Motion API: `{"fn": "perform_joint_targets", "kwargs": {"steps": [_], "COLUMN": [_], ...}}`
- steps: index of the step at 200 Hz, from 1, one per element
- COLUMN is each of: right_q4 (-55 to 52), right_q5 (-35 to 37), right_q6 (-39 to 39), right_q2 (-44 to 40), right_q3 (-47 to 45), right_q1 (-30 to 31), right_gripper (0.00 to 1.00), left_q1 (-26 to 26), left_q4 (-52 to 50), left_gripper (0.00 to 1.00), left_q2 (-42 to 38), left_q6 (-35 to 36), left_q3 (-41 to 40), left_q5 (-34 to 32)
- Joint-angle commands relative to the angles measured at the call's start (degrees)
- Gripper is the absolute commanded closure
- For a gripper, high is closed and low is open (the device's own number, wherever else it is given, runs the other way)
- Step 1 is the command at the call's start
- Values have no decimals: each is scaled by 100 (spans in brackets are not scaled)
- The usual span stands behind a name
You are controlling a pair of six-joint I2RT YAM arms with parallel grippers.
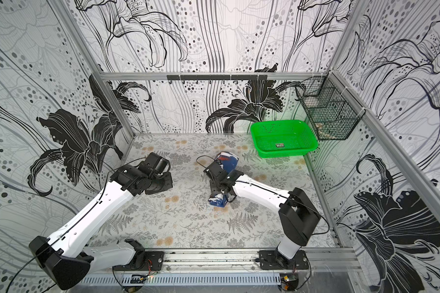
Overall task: Roll up the long pants
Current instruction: Pick up the long pant at the center of the board, then place the long pant in the bin.
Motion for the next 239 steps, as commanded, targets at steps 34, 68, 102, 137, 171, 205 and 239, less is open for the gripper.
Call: {"fn": "perform_joint_targets", "kwargs": {"steps": [34, 68, 102, 137, 171, 205, 239], "right_q4": [826, 1293, 1508, 1515, 1970, 2581, 2997], "right_q5": [789, 390, 361, 364, -62, -78, -416], "right_q6": [196, 630, 825, 750, 1005, 1226, 1108], "right_q2": [-770, -782, -554, -73, 562, 993, 1526], "right_q3": [235, 414, 818, 1490, 1748, 1762, 2090], "right_q1": [-1171, -2144, -2815, -3246, -3814, -4240, -4574], "right_gripper": [100, 100, 100, 100, 100, 100, 100], "left_q1": [19, 21, 16, 21, 20, 19, 12], "left_q4": [121, 263, 311, 347, 354, 378, 538], "left_gripper": [100, 100, 100, 100, 100, 100, 100], "left_q2": [-241, -355, -365, -367, -409, -471, -587], "left_q6": [-121, -151, -187, -178, -191, -237, -274], "left_q3": [-273, -442, -574, -673, -747, -864, -1002], "left_q5": [186, 264, 318, 372, 407, 477, 609]}}
